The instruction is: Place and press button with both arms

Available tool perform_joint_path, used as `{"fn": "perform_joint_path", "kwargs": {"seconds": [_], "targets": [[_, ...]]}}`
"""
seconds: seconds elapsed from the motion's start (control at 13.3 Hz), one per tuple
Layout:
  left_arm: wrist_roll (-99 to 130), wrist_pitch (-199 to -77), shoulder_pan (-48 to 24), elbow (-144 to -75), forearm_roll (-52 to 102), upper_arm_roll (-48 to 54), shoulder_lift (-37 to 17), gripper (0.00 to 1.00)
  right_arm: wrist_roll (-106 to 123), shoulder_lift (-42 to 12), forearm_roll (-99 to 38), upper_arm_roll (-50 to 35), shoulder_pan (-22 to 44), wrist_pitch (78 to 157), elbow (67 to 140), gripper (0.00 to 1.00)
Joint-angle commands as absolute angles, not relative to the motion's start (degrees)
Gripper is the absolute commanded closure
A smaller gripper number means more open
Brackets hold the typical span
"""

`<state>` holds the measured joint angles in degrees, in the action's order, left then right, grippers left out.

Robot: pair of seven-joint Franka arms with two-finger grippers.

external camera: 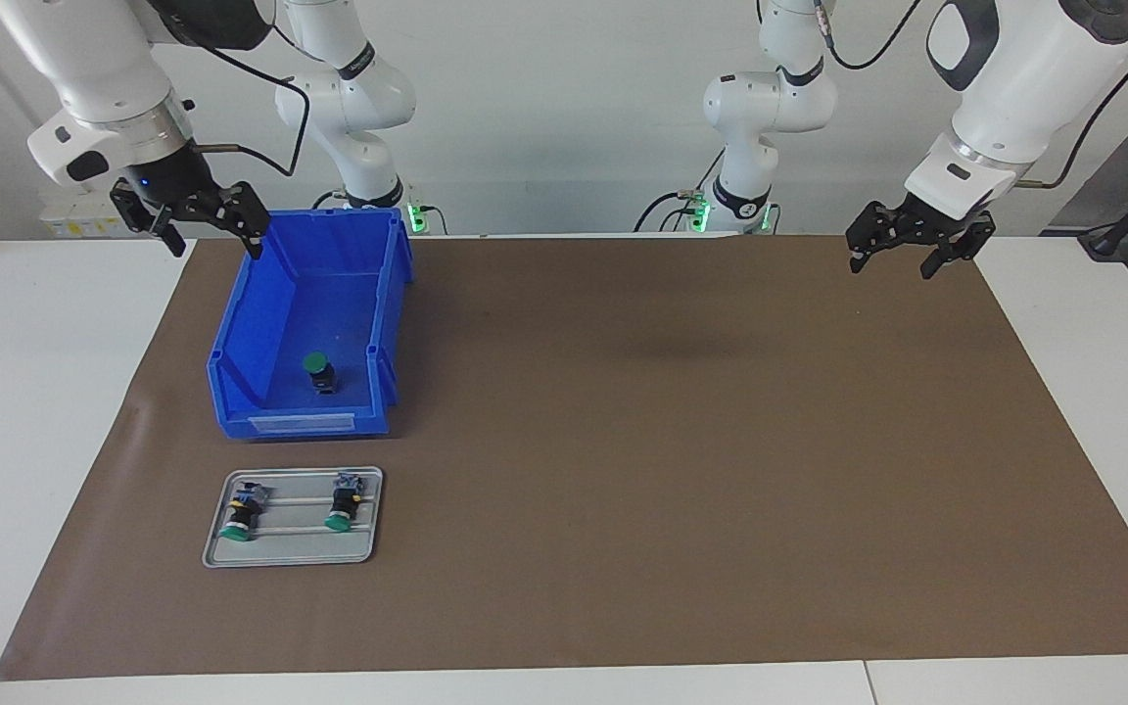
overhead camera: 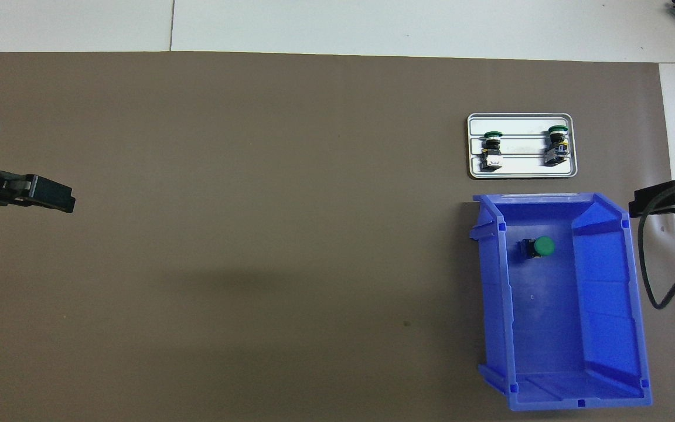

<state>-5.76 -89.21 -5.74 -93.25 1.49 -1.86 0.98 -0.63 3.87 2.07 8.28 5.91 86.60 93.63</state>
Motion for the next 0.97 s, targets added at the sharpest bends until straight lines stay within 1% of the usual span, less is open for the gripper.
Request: {"fn": "perform_joint_path", "kwargs": {"seconds": [0.0,0.15,0.52,0.9], "targets": [[-6.2,-90.5,-5.3,-95.4,0.7,-1.5,2.7,0.00,0.7,4.3,2.7,8.7,6.2,84.9,93.4,0.00],[-6.2,-90.5,-5.3,-95.4,0.7,-1.5,2.7,0.00,0.5,4.2,2.9,8.7,6.2,86.9,93.4,0.00],[-6.2,-90.5,-5.3,-95.4,0.7,-1.5,2.8,0.00,0.2,4.3,4.4,8.6,6.2,88.2,93.7,0.00],[-6.2,-90.5,-5.3,-95.4,0.7,-1.5,2.8,0.00,-3.1,4.5,3.3,8.7,6.2,88.0,93.6,0.00]]}}
